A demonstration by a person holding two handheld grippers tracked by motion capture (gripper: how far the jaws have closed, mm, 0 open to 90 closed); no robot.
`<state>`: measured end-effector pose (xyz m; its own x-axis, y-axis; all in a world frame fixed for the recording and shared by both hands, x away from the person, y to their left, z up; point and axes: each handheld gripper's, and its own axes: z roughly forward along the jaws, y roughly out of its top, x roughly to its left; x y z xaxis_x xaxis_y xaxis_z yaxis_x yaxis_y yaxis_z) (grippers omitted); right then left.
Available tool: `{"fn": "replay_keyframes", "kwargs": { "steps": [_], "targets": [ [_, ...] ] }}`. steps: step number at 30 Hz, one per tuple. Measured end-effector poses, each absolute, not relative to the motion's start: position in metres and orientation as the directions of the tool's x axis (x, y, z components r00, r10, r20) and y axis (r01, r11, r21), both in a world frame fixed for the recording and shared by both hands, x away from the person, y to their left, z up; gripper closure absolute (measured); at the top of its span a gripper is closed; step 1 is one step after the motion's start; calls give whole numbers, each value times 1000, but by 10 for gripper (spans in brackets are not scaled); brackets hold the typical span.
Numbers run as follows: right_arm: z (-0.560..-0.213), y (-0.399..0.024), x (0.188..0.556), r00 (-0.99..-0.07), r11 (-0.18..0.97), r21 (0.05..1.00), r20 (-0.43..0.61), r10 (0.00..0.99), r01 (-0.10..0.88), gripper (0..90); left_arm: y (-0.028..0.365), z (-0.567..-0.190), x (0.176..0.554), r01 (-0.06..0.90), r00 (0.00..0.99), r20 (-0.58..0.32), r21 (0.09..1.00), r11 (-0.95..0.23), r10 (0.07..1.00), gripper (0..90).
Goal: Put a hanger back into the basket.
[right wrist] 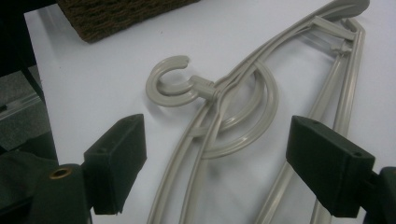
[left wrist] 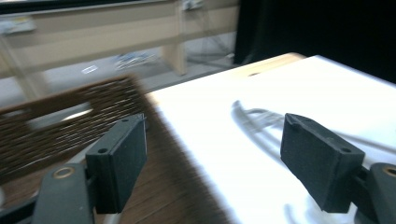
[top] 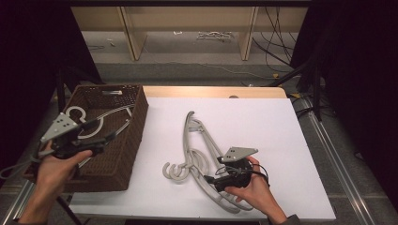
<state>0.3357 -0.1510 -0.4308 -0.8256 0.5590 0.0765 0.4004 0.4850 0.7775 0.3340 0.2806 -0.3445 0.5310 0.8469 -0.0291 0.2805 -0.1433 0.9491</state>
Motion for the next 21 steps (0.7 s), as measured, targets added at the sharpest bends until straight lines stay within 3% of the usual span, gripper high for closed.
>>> {"fn": "replay_keyframes", "kwargs": {
  "steps": [9, 21],
  "targets": [
    [-434, -151, 338, -820, 487, 771, 77, 567, 410, 210, 232, -372, 324, 264, 601, -51, 955, -138, 798, 218],
    [-434, -153, 336, -816, 477, 774, 89, 570, 417, 196, 210, -396, 305, 210, 680, -40, 967, -143, 732, 183]
  ]
}}
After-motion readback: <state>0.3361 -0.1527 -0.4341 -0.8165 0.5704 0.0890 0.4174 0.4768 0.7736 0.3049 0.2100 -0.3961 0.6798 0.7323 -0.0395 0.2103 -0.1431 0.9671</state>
